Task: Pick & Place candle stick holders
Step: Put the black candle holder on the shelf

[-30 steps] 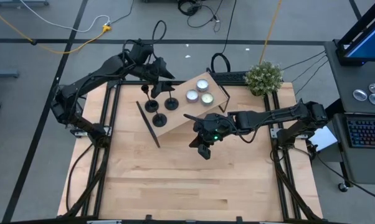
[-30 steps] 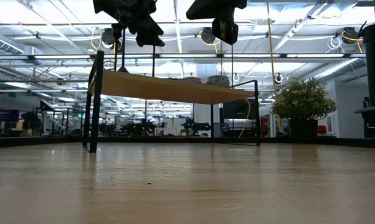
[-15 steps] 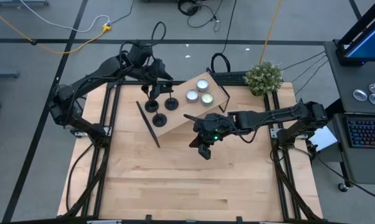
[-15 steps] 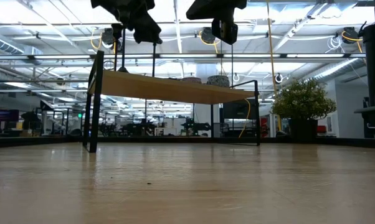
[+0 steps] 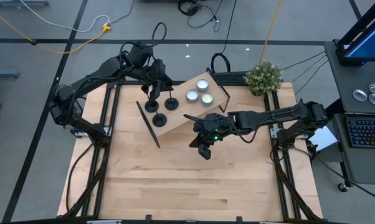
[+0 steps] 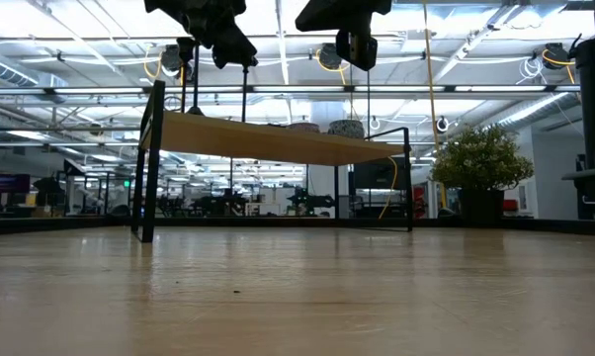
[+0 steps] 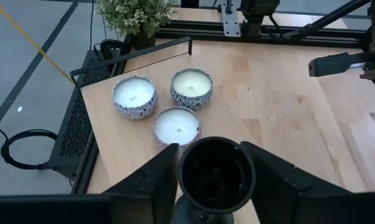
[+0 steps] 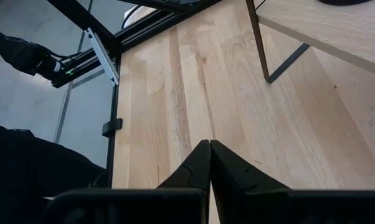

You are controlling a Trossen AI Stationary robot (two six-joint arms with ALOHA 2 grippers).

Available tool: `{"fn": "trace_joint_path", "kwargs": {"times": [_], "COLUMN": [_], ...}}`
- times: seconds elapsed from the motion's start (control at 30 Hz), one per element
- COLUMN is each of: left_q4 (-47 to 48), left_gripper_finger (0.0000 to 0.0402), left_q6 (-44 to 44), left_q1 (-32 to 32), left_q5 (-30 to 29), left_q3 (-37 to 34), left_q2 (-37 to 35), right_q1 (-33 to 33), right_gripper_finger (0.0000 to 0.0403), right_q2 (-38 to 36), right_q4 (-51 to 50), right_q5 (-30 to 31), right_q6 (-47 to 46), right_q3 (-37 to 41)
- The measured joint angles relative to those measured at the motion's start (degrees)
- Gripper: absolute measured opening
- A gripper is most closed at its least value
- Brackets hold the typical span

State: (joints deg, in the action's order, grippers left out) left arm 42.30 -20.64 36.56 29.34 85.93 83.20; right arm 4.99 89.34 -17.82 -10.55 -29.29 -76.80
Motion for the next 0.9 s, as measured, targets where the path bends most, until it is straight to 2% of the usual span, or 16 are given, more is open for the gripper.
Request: {"fn": "trace_joint_path", "kwargs": {"times": [0.2, 0.63, 0.9], "left_q4": [0.0, 1.7, 7.1], "left_gripper_finger": [0.0148, 0.015, 0.0157], "left_q6": [0.0, 0.5, 0.4], "left_q1": [0.0, -0.3, -1.2], "left_q5": [0.0, 0.0, -0.7], "left_q3": [0.0, 2.8, 5.5], "left_q2": [0.0, 0.0, 0.0], "right_q1": [0.0, 0.0, 0.0], "right_gripper_finger": [0.0, 0.0, 0.0], "right_q2": [0.0, 0.0, 0.0], "right_q4": [0.0, 0.0, 0.0], "right_q5": [0.0, 0.0, 0.0], "right_q6": [0.0, 0.4, 0.5], "right_q3": [0.0, 0.0, 0.0]}}
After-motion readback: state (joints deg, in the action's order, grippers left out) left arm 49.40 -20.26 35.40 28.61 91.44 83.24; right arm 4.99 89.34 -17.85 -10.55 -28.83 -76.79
